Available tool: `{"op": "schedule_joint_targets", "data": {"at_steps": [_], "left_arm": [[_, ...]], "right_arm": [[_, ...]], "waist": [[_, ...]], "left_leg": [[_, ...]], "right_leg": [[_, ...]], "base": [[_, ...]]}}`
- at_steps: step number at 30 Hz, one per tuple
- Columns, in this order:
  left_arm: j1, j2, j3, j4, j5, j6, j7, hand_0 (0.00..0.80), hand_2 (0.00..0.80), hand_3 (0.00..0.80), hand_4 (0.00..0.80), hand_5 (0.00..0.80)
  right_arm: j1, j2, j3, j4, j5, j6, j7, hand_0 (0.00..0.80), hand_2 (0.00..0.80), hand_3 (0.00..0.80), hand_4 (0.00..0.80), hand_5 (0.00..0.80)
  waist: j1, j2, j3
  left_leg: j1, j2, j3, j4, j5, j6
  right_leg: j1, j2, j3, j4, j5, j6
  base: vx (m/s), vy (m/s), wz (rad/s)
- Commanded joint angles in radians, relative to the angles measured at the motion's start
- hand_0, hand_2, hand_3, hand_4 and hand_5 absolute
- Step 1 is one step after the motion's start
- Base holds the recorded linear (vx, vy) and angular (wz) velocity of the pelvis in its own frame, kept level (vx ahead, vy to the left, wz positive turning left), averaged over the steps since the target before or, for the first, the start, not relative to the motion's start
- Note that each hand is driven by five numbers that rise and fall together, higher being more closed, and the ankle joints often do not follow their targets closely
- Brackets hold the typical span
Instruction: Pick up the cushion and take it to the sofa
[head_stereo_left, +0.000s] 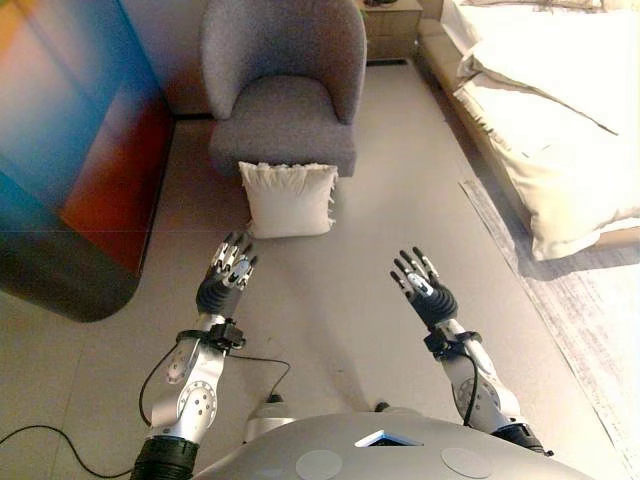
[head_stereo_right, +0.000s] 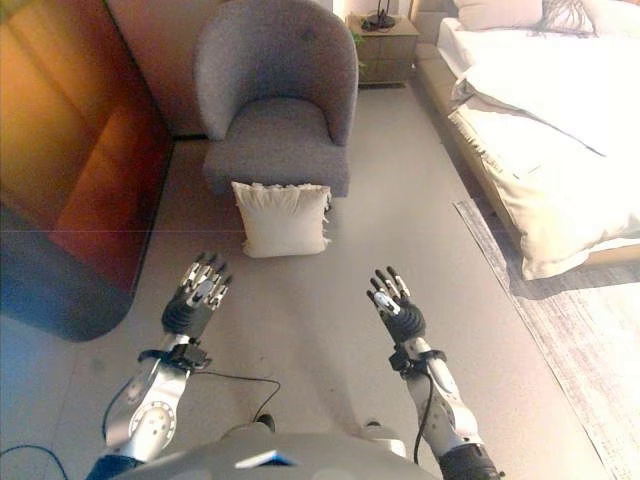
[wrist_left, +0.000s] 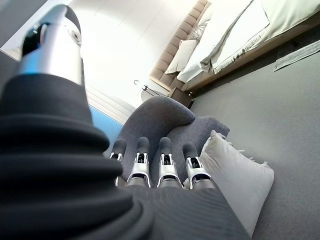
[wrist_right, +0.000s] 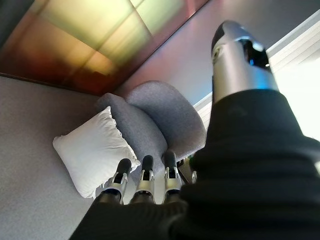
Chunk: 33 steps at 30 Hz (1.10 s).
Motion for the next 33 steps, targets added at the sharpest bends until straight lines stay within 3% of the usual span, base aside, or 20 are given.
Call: {"op": "schedule_joint_targets", "data": {"at_steps": [1, 8, 15, 23, 30, 33], "left_arm": [[-0.039, 0.028, -0.015, -0.044, 0.025, -0.045, -0.008, 0.000, 0.000, 0.000, 0.000, 0.000], [-0.052, 0.027, -0.028, -0.028, 0.015, -0.063, 0.009, 0.000, 0.000, 0.000, 0.000, 0.000], [-0.013, 0.029, 0.005, -0.037, 0.024, -0.051, -0.011, 0.000, 0.000, 0.000, 0.000, 0.000], [-0.002, 0.033, 0.011, -0.038, -0.002, -0.066, -0.020, 0.000, 0.000, 0.000, 0.000, 0.000], [0.006, 0.025, 0.027, -0.037, -0.035, -0.071, -0.026, 0.000, 0.000, 0.000, 0.000, 0.000], [-0.009, 0.031, 0.037, -0.035, -0.034, -0.069, -0.024, 0.000, 0.000, 0.000, 0.000, 0.000]], "right_arm": [[-0.056, -0.014, -0.019, -0.062, -0.012, -0.053, 0.013, 0.000, 0.000, 0.000, 0.000, 0.000], [-0.064, -0.014, -0.011, -0.063, -0.012, -0.046, 0.001, 0.000, 0.000, 0.000, 0.000, 0.000], [-0.023, -0.007, -0.038, -0.074, -0.009, -0.042, 0.021, 0.000, 0.000, 0.000, 0.000, 0.000], [-0.008, -0.011, -0.038, -0.087, -0.018, -0.043, 0.026, 0.000, 0.000, 0.000, 0.000, 0.000], [-0.005, 0.005, -0.037, -0.093, -0.022, -0.031, 0.027, 0.000, 0.000, 0.000, 0.000, 0.000], [-0.019, 0.024, -0.033, -0.081, -0.010, -0.048, 0.014, 0.000, 0.000, 0.000, 0.000, 0.000]], "waist": [[0.011, -0.011, 0.028], [0.007, -0.013, 0.026], [0.007, -0.014, 0.022], [-0.005, -0.011, 0.040], [-0.002, -0.016, 0.042], [0.006, -0.017, 0.048]], "left_leg": [[0.007, -0.075, 0.047, 0.013, -0.076, 0.078], [0.011, -0.076, 0.048, 0.013, -0.079, 0.079], [0.015, -0.074, 0.061, 0.012, -0.082, 0.081], [0.003, -0.084, 0.066, 0.019, -0.088, 0.096], [0.004, -0.106, 0.056, 0.046, -0.111, 0.124], [-0.014, -0.127, 0.042, 0.079, -0.125, 0.149]], "right_leg": [[-0.033, 0.044, -0.064, 0.009, 0.012, -0.009], [-0.030, 0.047, -0.060, 0.008, 0.012, -0.009], [-0.030, 0.036, -0.071, 0.012, 0.013, -0.002], [-0.050, 0.028, -0.043, 0.023, 0.013, 0.002], [-0.063, -0.022, -0.021, 0.093, 0.006, 0.029], [-0.104, -0.086, -0.002, 0.212, 0.055, 0.036]], "base": [[0.000, 0.000, 0.00], [0.000, 0.000, 0.00], [0.017, 0.007, -0.01], [0.002, 0.066, -0.07], [0.025, 0.113, -0.05], [0.003, 0.160, -0.03]]}}
